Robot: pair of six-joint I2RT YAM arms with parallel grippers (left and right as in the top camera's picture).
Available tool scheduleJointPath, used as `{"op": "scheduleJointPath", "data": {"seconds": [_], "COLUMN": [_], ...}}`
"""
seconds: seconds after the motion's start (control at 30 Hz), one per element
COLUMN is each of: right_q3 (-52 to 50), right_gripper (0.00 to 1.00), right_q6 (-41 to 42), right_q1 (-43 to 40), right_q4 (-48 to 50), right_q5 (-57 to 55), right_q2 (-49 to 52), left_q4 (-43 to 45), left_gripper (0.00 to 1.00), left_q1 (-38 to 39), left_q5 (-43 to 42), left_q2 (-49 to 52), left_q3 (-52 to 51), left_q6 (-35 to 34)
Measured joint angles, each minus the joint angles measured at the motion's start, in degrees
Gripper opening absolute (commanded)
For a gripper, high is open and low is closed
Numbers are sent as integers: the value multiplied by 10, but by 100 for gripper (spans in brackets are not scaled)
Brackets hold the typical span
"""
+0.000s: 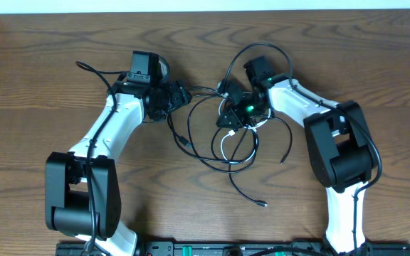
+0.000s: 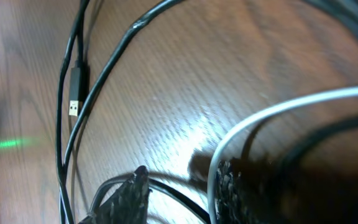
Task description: Untangle cables
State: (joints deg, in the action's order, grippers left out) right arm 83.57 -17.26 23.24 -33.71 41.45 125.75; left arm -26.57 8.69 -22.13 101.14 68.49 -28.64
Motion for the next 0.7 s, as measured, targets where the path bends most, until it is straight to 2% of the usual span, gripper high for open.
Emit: {"op": "scheduleJointPath", "data": {"seconds": [0.17,0.37,0.5,0.7], "right_q3": [0,3,6,47], "right_gripper": [30,1,1,1], "right_q6": [0,4,17,37], "right_q1": [10,10,9,4], "right_q4": [2,5,-1,-82], "right_q5": [-13,-16,-10,14], "right_q2": [0,9,13,9], "left_q4": [0,0,0,0], "left_gripper": [74,74,75,74], "left_q1": [0,0,0,0], "left_q5": [0,0,0,0], "left_q2": [0,0,0,0], "left_q3": [0,0,0,0], "left_q6": [0,0,0,0]}}
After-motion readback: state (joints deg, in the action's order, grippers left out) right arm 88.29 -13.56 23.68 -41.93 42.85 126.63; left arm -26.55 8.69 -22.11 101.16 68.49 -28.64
